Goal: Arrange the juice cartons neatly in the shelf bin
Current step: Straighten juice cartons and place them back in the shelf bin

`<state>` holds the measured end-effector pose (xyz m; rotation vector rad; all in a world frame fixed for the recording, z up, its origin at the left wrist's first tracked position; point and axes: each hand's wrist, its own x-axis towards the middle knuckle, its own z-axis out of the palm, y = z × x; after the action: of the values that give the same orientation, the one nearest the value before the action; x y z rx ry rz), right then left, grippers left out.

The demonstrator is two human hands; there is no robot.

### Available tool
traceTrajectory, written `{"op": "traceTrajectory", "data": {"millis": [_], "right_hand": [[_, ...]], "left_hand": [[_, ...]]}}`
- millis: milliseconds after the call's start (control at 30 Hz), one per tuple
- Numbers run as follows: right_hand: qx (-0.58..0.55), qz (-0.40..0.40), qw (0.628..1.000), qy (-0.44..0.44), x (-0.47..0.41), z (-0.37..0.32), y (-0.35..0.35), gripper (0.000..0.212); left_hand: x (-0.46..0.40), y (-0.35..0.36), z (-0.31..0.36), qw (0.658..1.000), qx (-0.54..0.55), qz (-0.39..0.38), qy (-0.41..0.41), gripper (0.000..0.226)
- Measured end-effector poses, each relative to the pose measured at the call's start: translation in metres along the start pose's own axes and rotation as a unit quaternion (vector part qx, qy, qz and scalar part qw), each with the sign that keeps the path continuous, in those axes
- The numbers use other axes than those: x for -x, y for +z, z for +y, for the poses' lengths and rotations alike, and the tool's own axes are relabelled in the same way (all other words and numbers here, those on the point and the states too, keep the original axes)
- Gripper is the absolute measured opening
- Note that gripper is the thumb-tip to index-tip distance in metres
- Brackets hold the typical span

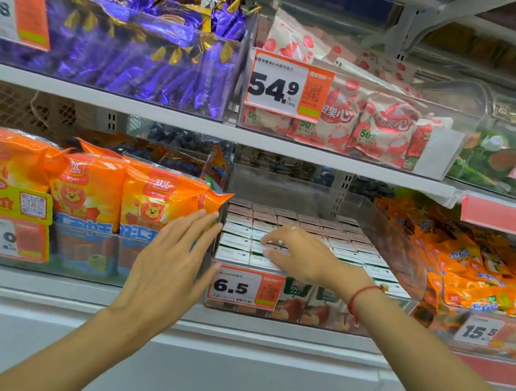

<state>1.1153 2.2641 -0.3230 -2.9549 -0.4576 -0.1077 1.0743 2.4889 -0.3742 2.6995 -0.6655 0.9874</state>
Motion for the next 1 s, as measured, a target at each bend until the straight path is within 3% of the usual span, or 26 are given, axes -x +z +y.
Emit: {"op": "traceTrajectory", "data": {"millis": [200,433,700,833,1000], "right_hand": [[0.052,-0.154,0.987,-0.003,-0.033,-0.008,-0.029,0.039],[0.094,-0.205,0.974,0.003,-0.049,-0.013,-0.036,0.044],[0.139,-0.185,0.973,-0.026,-0.037,-0.015,-0.031,0.041],[0.110,-0.174,0.978,-0.026,-0.029,-0.014,-0.030,0.041],[0.057,-0.083,0.995,-0.026,-0.016,-0.008,-0.041,0.036]], "left_hand": [[0.001,0.002,0.000,1.000,0.003,0.030,-0.002,0.057],[-0.001,0.002,0.003,0.999,0.018,0.029,-0.015,0.055],[-0.001,-0.003,0.006,0.999,0.037,0.007,-0.027,0.055],[-0.001,-0.002,0.007,0.999,0.039,-0.013,-0.031,0.057],[-0.001,0.001,0.005,0.998,0.049,-0.005,-0.034,0.058]]}}
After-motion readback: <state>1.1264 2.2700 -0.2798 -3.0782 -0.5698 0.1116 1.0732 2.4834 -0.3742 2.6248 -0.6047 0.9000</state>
